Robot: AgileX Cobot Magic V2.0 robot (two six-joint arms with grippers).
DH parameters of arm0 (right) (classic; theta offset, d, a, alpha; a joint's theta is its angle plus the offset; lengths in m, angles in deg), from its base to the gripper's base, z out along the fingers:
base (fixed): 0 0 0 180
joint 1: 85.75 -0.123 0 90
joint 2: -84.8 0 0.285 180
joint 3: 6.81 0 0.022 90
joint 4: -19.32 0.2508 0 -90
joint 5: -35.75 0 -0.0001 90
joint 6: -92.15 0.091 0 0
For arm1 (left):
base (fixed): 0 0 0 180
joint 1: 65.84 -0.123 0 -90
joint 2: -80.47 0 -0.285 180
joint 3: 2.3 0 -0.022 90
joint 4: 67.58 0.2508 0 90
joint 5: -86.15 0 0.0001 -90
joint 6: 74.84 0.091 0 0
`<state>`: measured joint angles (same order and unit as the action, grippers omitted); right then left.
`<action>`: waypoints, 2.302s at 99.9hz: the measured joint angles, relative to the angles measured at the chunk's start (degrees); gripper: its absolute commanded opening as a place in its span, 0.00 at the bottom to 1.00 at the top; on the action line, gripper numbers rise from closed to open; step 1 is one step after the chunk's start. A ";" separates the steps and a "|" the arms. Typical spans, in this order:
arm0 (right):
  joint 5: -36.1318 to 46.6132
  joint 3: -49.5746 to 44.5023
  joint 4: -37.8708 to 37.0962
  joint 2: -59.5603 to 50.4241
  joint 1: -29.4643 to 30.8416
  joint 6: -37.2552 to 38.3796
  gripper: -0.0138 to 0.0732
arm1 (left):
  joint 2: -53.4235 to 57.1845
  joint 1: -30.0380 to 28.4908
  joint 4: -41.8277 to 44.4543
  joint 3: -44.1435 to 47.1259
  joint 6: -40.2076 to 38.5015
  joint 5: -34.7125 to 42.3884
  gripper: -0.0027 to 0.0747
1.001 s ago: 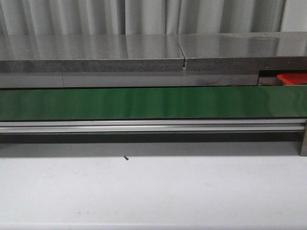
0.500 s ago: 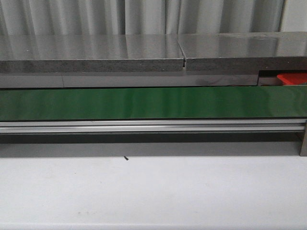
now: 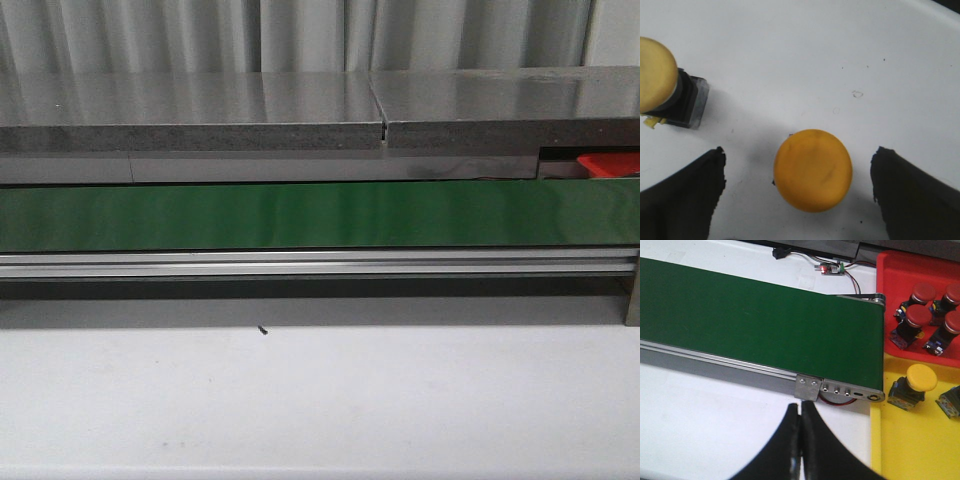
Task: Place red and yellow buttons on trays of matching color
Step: 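Lower the left gripper onto a yellow button and grasp it, then carry the yellow button onto the green belt with the left gripper, release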
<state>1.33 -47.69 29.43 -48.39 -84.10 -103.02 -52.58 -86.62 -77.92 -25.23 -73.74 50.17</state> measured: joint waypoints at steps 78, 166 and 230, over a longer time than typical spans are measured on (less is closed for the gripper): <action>0.00 0.00 0.00 0.00 0.00 0.00 0.08 | -1.43 0.00 -1.33 -2.21 0.56 -1.17 0.21; 0.00 0.00 0.00 0.00 0.00 0.00 0.08 | 21.79 3.65 -1.10 6.97 4.42 -11.19 0.18; 0.00 0.00 0.00 0.00 0.00 0.00 0.08 | 25.48 10.49 -1.21 24.34 4.66 -0.35 0.21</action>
<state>1.33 -47.69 29.43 -48.39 -84.10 -103.02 -27.10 -76.13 -79.13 -0.89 -69.08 49.83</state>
